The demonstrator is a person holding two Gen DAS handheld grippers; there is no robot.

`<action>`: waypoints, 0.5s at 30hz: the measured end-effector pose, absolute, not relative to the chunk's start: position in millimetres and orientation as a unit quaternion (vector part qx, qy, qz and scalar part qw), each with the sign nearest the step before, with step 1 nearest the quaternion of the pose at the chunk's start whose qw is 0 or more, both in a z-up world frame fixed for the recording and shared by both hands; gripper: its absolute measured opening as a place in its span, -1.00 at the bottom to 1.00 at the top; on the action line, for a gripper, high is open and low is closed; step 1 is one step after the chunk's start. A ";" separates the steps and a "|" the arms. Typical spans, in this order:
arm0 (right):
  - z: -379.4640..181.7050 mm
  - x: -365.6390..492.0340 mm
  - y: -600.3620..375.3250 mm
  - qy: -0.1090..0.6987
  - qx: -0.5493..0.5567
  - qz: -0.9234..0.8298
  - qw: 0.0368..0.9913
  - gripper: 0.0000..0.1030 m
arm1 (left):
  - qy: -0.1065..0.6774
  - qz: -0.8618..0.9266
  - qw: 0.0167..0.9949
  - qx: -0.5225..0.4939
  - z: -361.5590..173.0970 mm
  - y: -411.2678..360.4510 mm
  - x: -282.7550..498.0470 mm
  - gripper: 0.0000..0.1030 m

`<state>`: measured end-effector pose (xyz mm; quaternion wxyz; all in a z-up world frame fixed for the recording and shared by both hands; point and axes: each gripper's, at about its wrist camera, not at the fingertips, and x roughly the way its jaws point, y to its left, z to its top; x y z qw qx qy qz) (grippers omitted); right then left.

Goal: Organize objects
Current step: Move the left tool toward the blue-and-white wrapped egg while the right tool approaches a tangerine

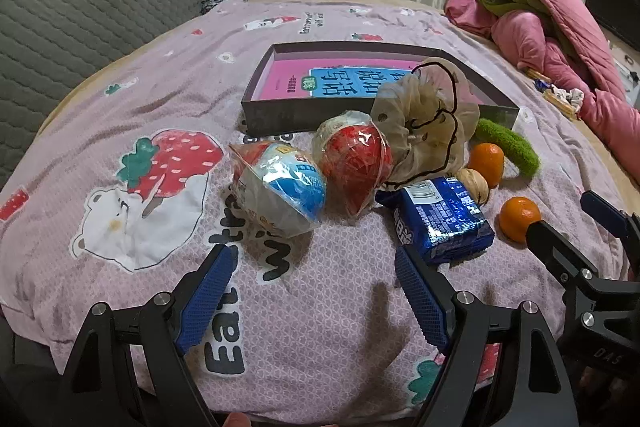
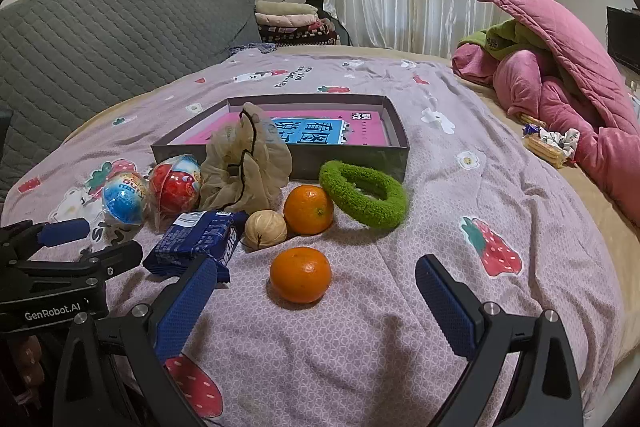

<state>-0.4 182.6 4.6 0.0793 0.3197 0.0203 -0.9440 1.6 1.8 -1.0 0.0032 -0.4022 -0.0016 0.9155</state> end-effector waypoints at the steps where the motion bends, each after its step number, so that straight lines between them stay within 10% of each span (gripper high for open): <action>1: 4.9 -0.6 182.3 0.020 0.319 -0.944 0.079 0.95 | -0.003 0.916 0.004 -0.402 -0.7 1.5 1.3 0.63; 15: 7.1 -1.2 177.1 0.022 0.318 -0.944 0.085 0.95 | -0.004 0.916 0.001 -0.402 1.1 -3.2 -0.5 0.63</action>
